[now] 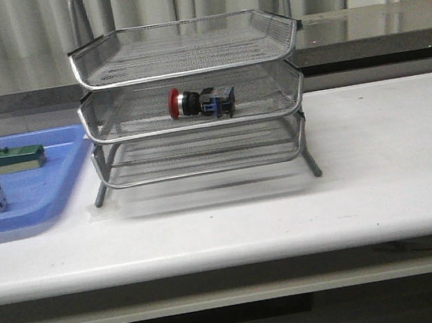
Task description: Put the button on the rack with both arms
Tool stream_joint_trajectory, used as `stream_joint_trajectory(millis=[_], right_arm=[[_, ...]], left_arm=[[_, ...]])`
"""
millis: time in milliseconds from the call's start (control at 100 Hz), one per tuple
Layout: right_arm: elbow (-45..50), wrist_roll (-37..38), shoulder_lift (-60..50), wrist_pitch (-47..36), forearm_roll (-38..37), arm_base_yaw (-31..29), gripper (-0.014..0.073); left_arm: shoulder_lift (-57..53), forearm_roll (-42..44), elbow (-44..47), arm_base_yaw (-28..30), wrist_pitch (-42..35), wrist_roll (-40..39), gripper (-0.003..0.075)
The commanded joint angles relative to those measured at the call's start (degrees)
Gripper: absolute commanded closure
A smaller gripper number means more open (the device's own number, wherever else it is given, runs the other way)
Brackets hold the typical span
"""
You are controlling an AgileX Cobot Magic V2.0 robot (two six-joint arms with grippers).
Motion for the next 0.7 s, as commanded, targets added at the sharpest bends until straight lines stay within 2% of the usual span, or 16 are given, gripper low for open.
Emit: stream_joint_trajectory(millis=[0, 210, 410, 690], right_arm=[[-0.94, 0.01, -1.07, -4.79, 0.12, -0.46, 0.065], [-0.94, 0.01, -1.07, -4.79, 0.12, -0.46, 0.065], [-0.94, 0.01, -1.07, -4.79, 0.12, -0.46, 0.065], [-0.94, 0.01, -1.07, -4.79, 0.12, -0.46, 0.065]], left_arm=[[-2.02, 5.16, -0.41, 0.11, -3.43, -5.23, 0.0741], [-11.74, 7.9, 5.21, 0.11, -3.19, -7.15, 0.0741], [-21.24, 16.15, 9.97, 0.11, -2.75, -16.78, 0.0741], [-28.4, 21.77, 14.11, 0.11, 0.71, -27.86, 0.0741]])
